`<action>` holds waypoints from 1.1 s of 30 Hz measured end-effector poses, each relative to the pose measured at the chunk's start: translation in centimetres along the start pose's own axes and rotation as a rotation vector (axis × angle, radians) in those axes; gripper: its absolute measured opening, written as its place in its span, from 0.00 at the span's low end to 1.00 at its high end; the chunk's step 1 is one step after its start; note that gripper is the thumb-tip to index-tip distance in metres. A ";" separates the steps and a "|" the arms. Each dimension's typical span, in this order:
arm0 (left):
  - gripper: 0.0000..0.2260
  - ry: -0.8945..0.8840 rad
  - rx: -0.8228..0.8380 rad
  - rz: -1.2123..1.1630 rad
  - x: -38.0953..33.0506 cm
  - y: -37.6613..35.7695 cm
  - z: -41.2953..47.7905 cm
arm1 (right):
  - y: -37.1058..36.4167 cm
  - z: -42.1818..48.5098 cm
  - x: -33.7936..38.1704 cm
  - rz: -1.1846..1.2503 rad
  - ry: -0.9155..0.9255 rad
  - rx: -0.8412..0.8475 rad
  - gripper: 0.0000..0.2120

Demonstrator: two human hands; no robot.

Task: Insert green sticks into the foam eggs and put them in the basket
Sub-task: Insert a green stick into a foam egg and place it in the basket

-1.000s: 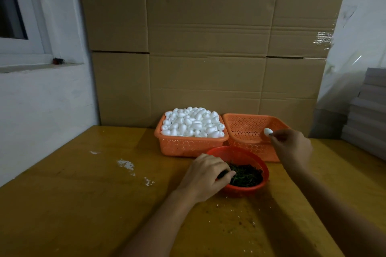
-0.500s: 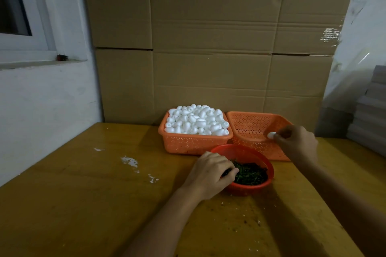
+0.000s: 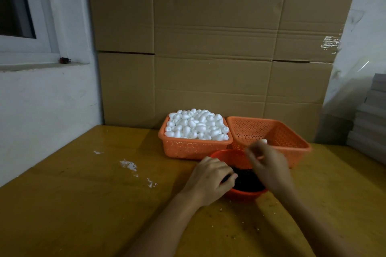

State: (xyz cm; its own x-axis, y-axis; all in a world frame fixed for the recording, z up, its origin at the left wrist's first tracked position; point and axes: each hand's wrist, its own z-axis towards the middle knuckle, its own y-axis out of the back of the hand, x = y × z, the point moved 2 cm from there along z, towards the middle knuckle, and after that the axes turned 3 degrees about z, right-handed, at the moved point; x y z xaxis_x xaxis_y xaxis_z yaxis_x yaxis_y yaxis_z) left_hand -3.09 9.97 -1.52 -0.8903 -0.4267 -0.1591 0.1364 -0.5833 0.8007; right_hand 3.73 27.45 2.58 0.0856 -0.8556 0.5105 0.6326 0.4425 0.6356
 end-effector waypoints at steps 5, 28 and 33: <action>0.15 -0.027 -0.075 -0.058 0.2 0.3 -0.6 | -2.6 -1.6 1.7 -0.102 0.146 0.238 0.10; 0.19 0.558 0.005 0.386 11.2 4.7 4.1 | -2.3 -2.1 1.3 -0.219 0.098 0.414 0.13; 0.19 0.573 0.010 0.358 10.8 4.3 4.5 | -2.2 -2.2 1.3 -0.229 0.096 0.429 0.14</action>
State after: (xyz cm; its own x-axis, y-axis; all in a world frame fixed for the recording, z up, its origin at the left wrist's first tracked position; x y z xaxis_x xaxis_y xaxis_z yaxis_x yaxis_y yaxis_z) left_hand -14.03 5.96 2.82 -0.4196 -0.8931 -0.1620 0.3739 -0.3327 0.8657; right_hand 4.12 24.76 0.58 0.0642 -0.9558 0.2869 0.2712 0.2934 0.9167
